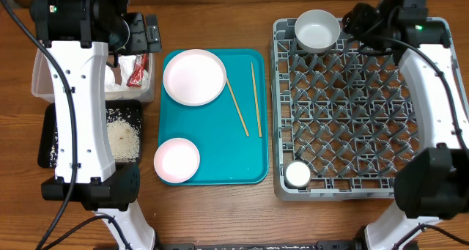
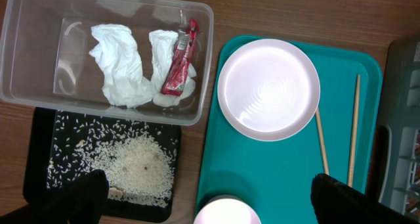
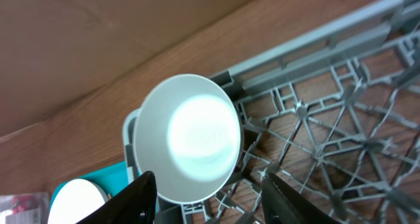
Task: Sort waste into correct bins and load items into the dishwasher
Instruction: 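Open the right gripper and withdraw it toward the teal tray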
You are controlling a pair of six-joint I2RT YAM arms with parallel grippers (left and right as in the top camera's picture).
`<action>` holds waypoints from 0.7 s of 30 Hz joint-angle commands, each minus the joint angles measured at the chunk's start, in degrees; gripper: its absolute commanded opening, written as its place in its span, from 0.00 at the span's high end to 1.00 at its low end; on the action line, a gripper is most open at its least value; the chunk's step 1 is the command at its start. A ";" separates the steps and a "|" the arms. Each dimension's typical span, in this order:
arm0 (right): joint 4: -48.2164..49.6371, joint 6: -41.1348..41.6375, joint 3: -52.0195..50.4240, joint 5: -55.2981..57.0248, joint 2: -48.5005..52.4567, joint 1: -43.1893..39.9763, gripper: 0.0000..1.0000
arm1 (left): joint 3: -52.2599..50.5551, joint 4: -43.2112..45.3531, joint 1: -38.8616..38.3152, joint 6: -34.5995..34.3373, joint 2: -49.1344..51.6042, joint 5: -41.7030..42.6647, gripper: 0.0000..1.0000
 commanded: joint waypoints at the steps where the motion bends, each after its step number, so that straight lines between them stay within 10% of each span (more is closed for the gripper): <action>1: 1.05 3.04 -0.79 1.44 3.30 1.36 0.48 | 1.18 0.20 0.13 -0.55 -1.20 -0.72 0.00; 14: 2.93 4.96 -0.79 2.80 11.02 2.54 0.59 | 1.18 0.20 0.13 -0.55 -1.20 -0.72 0.00; 21: 3.28 4.96 -0.76 2.78 11.78 2.54 0.82 | 1.18 0.20 0.13 -0.55 -1.20 -0.72 0.00</action>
